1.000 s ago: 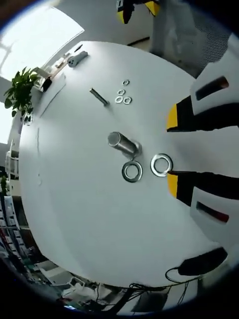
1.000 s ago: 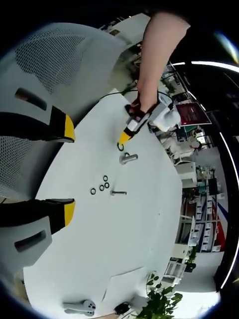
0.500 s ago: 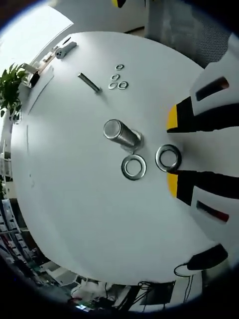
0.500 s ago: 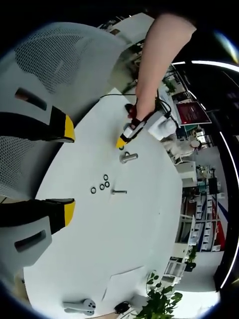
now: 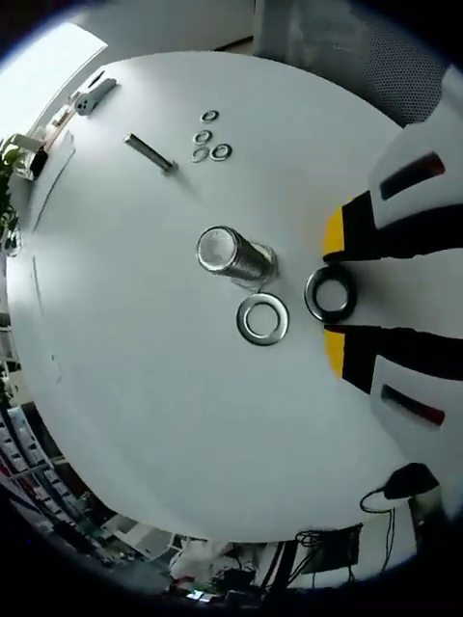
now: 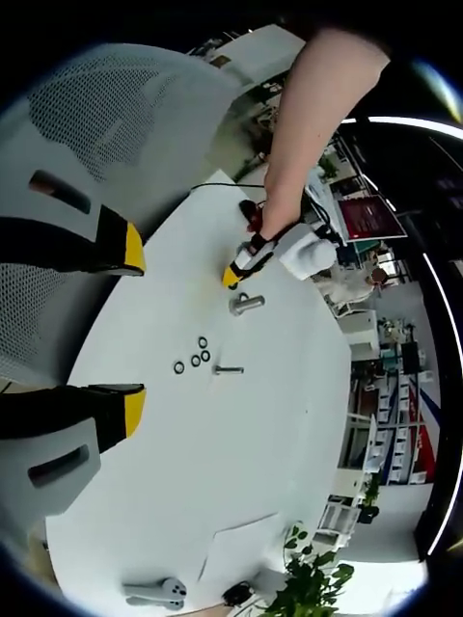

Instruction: Place the washer onto the threaded stud by aligning its center hole with the stud, sliding it down to the base, and recovering from edge contact or off-axis alignment until the washer reaches the visible bottom stop.

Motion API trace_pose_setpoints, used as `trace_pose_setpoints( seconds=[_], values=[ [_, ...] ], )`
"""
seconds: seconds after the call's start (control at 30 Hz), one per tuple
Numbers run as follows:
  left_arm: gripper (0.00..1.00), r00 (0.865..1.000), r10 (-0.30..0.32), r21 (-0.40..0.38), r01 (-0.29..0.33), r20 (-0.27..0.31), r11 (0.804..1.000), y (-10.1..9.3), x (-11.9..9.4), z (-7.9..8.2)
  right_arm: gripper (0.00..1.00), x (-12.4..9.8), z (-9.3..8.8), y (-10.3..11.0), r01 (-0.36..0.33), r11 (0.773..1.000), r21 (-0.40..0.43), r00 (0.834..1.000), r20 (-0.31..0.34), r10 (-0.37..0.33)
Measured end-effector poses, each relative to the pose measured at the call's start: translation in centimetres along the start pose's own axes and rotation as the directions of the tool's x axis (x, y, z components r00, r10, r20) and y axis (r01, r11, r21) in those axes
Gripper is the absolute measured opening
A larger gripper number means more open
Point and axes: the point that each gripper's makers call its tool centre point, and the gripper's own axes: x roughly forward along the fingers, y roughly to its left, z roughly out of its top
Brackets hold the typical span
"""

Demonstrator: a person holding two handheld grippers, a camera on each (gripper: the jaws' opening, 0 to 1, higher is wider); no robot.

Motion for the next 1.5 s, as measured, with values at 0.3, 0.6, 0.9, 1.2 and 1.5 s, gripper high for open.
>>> trace_pose_setpoints(
  seconds=[0.3, 0.6, 0.9, 1.2, 1.5],
  values=[
    [0.21, 0.998, -0.018, 0.044, 0.02, -0.052, 0.999, -1.0, -0.6, -0.8, 0.47, 0.1, 0.0, 0.0, 0.001, 1.0, 0.0, 1.0, 0.0, -0.001],
    [0.21, 0.992, -0.042, 0.147, 0.059, -0.116, 0.987, -1.2, -1.4, -2.0, 0.47, 0.2, -0.1, -0.1, 0.002, 1.0, 0.005, 1.0, 0.003, -0.002],
    [0.27, 0.983, -0.051, 0.248, 0.094, -0.174, 0.964, -1.5, -1.3, -2.0, 0.47, 0.2, -0.1, -0.1, 0.001, 1.0, 0.002, 1.0, 0.0, -0.001],
    [0.25, 0.982, -0.041, 0.25, 0.087, -0.182, 0.964, -1.3, -1.3, -2.2, 0.47, 0.1, 0.0, -0.1, 0.004, 1.0, 0.003, 1.0, 0.008, -0.004],
    [0.2, 0.982, -0.041, 0.223, 0.082, -0.182, 0.971, -1.2, -1.5, -2.1, 0.47, 0.0, -0.1, -0.3, 0.011, 1.0, 0.005, 1.0, 0.004, -0.011]
  ],
)
